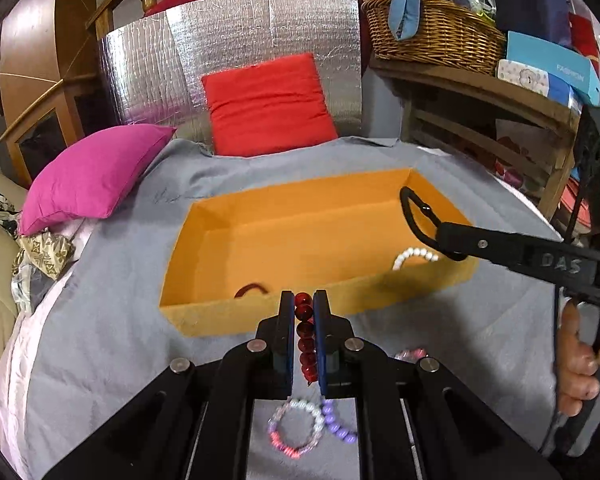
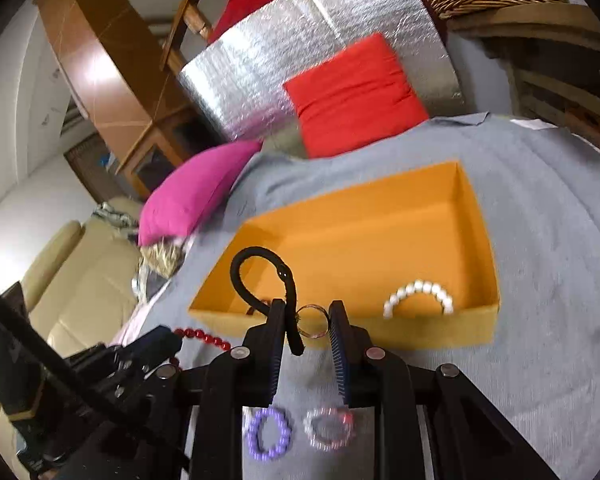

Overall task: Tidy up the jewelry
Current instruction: 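Carry both into the orange box and open both tools to release them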

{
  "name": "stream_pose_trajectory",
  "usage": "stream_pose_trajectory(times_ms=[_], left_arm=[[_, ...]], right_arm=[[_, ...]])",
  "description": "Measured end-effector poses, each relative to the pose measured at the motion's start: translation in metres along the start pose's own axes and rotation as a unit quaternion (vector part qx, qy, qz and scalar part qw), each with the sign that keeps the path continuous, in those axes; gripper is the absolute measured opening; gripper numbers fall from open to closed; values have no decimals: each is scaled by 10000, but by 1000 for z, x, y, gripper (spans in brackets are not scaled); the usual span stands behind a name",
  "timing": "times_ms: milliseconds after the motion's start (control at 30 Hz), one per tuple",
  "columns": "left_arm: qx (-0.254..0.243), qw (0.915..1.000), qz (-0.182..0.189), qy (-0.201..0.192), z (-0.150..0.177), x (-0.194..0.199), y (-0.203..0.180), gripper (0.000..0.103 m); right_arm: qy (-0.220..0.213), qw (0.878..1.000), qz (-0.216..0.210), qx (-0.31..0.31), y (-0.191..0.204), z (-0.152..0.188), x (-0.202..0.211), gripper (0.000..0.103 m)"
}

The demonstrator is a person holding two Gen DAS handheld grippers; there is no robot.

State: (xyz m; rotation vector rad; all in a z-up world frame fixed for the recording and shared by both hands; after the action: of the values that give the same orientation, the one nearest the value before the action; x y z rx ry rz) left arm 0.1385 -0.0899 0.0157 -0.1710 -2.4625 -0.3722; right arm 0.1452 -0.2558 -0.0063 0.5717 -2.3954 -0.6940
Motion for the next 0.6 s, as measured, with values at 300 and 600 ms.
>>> stream_pose_trajectory(times_ms=[300,600], left_arm=[[226,9997,126,-37,-51,-33,4,9],[499,9967,406,493,-40,-90,2,9]], right_arm=[[16,9991,62,-421,-27,-18,-25,24],[288,9976,345,-525,-45,-22,-68,24]])
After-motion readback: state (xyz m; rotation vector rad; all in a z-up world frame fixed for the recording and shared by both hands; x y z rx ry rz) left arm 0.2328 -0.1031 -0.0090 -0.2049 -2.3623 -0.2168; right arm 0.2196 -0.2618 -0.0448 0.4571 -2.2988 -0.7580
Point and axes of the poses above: each gripper's, at about its wrist camera, not at the fingertips, and x roughly against the way its jaws point, y to its left, z to its underside, the point moved 2 cm from there along -x, roughly the way its jaws point, and after that the axes turned 13 degrees about -z, right-handed, at the moved point
